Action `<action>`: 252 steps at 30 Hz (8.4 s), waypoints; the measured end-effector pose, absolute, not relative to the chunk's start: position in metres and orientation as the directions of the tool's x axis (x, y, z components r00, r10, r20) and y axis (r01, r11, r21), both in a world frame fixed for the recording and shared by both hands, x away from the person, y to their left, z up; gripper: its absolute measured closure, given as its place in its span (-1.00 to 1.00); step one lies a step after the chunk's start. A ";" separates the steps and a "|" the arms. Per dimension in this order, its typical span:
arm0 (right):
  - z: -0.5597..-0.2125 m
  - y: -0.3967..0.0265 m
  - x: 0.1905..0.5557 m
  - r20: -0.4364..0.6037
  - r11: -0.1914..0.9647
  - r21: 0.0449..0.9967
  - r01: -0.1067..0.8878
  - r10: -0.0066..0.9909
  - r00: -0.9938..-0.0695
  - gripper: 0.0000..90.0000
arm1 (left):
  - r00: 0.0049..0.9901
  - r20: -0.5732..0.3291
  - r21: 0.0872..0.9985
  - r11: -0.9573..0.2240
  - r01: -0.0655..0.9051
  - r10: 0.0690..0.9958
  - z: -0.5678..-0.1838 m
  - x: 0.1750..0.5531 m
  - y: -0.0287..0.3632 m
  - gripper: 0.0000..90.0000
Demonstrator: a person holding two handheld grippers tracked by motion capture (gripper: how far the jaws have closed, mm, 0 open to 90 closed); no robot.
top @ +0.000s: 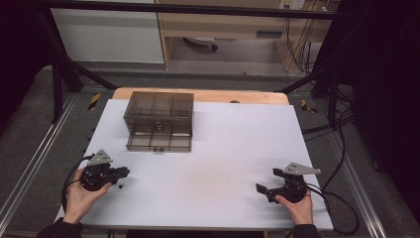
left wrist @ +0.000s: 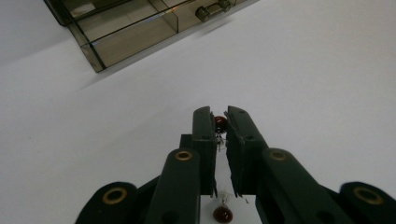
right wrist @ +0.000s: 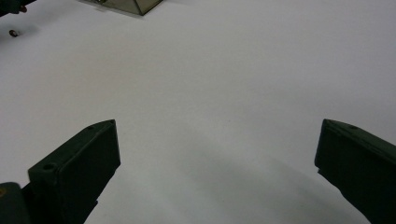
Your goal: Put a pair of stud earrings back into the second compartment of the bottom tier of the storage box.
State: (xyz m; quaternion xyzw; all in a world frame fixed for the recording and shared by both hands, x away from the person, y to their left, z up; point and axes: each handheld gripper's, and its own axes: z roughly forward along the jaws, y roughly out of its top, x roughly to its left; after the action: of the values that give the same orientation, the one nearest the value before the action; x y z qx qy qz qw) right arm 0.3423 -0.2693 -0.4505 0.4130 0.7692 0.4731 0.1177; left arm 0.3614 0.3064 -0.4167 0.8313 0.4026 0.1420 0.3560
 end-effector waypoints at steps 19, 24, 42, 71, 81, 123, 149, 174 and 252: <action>-0.450 -0.269 0.342 0.212 0.213 0.824 0.525 0.744 -0.634 -0.98 | 0.659 -0.008 0.717 -0.455 0.528 0.752 -0.393 0.384 0.270 0.81; -0.451 -0.269 0.342 0.210 0.216 0.824 0.525 0.744 -0.635 -0.98 | 0.666 0.000 0.719 -0.463 0.518 0.746 -0.389 0.391 0.259 0.81; -0.451 -0.269 0.342 0.213 0.215 0.821 0.529 0.744 -0.633 -0.98 | 0.655 0.018 0.719 -0.465 0.516 0.756 -0.374 0.422 0.232 0.81; -0.451 -0.269 0.342 0.210 0.217 0.822 0.527 0.744 -0.634 -0.98 | 0.581 0.054 0.676 -0.457 0.577 0.812 -0.408 0.473 0.213 0.81; -0.451 -0.269 0.342 0.209 0.217 0.822 0.526 0.744 -0.634 -0.98 | 0.571 0.047 0.663 -0.453 0.595 0.819 -0.418 0.480 0.211 0.79; -0.450 -0.269 0.342 0.210 0.213 0.825 0.524 0.745 -0.633 -0.98 | 0.640 0.005 0.749 -0.426 0.507 0.769 -0.393 0.389 0.272 -0.71; -0.451 -0.269 0.342 0.207 0.220 0.821 0.526 0.744 -0.635 -0.98 | 0.611 -0.029 0.739 -0.395 0.545 0.791 -0.430 0.339 0.312 -0.32; -0.451 -0.269 0.341 0.207 0.221 0.820 0.528 0.745 -0.634 -0.98 | 0.610 -0.018 0.678 -0.439 0.590 0.792 -0.445 0.331 0.319 0.64; -0.452 -0.269 0.341 0.203 0.229 0.816 0.531 0.747 -0.634 -0.98 | 0.662 0.000 0.709 -0.467 0.528 0.749 -0.403 0.367 0.275 0.78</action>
State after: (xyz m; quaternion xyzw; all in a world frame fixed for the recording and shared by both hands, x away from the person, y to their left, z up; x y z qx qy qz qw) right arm 0.3413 -0.2686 -0.4515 0.4119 0.7754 0.4644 0.1160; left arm 0.3666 0.2747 -0.4028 0.8418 0.3792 0.1580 0.3501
